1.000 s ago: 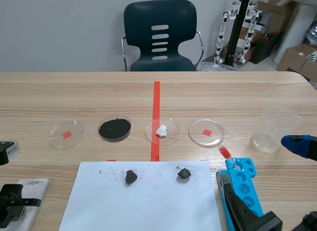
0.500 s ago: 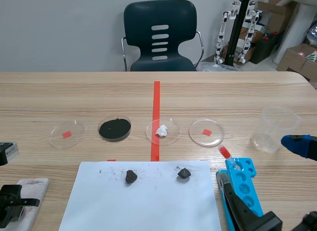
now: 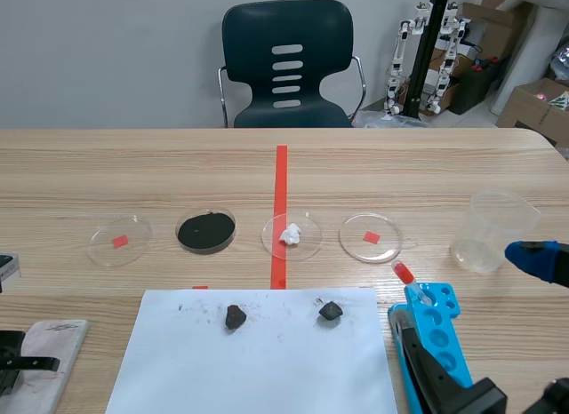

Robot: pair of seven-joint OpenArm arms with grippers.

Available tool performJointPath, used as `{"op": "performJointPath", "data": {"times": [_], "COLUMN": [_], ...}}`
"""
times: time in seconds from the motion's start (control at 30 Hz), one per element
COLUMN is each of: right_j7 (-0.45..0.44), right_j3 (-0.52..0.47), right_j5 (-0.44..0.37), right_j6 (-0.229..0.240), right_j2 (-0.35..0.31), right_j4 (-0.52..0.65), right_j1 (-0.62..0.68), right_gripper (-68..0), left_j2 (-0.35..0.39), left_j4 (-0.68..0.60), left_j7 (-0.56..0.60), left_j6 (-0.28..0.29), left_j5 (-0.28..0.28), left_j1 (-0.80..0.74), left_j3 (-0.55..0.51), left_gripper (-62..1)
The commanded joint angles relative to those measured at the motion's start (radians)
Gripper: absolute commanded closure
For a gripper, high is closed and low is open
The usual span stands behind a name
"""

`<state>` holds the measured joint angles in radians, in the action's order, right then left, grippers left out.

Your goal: Rub the mineral on the streak plate below the first streak

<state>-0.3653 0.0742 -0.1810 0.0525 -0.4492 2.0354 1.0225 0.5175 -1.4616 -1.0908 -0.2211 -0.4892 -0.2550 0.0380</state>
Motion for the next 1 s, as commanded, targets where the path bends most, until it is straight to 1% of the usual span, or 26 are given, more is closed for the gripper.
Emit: {"op": "performJointPath", "data": {"times": [0.0,0.07,0.17,0.27,0.33,0.43,0.5,0.57,0.67,0.73,0.8,0.87,0.9,0.97], "right_j7": [-0.015,-0.015,-0.015,-0.015,-0.015,-0.015,-0.015,-0.015,-0.015,-0.015,-0.015,-0.015,-0.015,-0.015], "right_j3": [-0.002,-0.002,-0.002,-0.002,-0.002,-0.002,-0.002,-0.002,-0.002,-0.002,-0.002,-0.002,-0.002,-0.002], "right_j5": [-0.006,-0.006,-0.006,-0.006,-0.006,-0.006,-0.006,-0.006,-0.006,-0.006,-0.006,-0.006,-0.006,-0.006], "right_j6": [0.0,0.0,0.0,0.0,0.0,0.0,0.0,0.0,0.0,0.0,0.0,0.0,0.0,0.0], "right_j2": [-0.008,-0.008,-0.008,-0.008,-0.008,-0.008,-0.008,-0.008,-0.008,-0.008,-0.008,-0.008,-0.008,-0.008], "right_j4": [0.005,0.005,0.005,0.005,0.005,0.005,0.005,0.005,0.005,0.005,0.005,0.005,0.005,0.005], "right_j1": [-0.009,-0.009,-0.009,-0.009,-0.009,-0.009,-0.009,-0.009,-0.009,-0.009,-0.009,-0.009,-0.009,-0.009], "right_gripper": [-67.9,-67.9,-67.9,-67.9,-67.9,-67.9,-67.9,-67.9,-67.9,-67.9,-67.9,-67.9,-67.9,-67.9], "left_j2": [-0.002,-0.002,-0.002,-0.002,-0.002,-0.002,-0.002,-0.002,-0.002,-0.002,-0.002,-0.002,-0.002,-0.002], "left_j4": [0.009,0.009,0.009,0.009,0.009,0.009,0.009,0.009,0.009,0.009,0.009,0.009,0.009,0.009], "left_j7": [0.002,0.004,0.026,0.028,0.026,0.007,-0.01,-0.015,-0.029,-0.029,-0.029,-0.03,-0.029,-0.027], "left_j6": [0.033,0.056,0.081,0.082,0.081,0.054,0.047,0.024,0.021,0.02,0.002,0.002,0.002,0.013], "left_j5": [-0.069,-0.113,-0.16,-0.164,-0.137,-0.066,-0.021,0.007,0.039,0.043,0.054,0.056,0.046,0.002], "left_j1": [-0.008,-0.008,-0.008,-0.008,-0.008,-0.008,-0.008,-0.008,-0.008,-0.008,-0.008,-0.008,-0.008,-0.008], "left_j3": [0.003,0.003,0.003,0.003,0.003,0.003,0.003,0.003,0.003,0.003,0.003,0.003,0.003,0.003], "left_gripper": [-6.6,-6.6,-6.6,-6.6,-6.6,-6.6,-6.6,-6.6,-6.5,-6.6,-6.6,-6.6,-6.6,-6.6]}}
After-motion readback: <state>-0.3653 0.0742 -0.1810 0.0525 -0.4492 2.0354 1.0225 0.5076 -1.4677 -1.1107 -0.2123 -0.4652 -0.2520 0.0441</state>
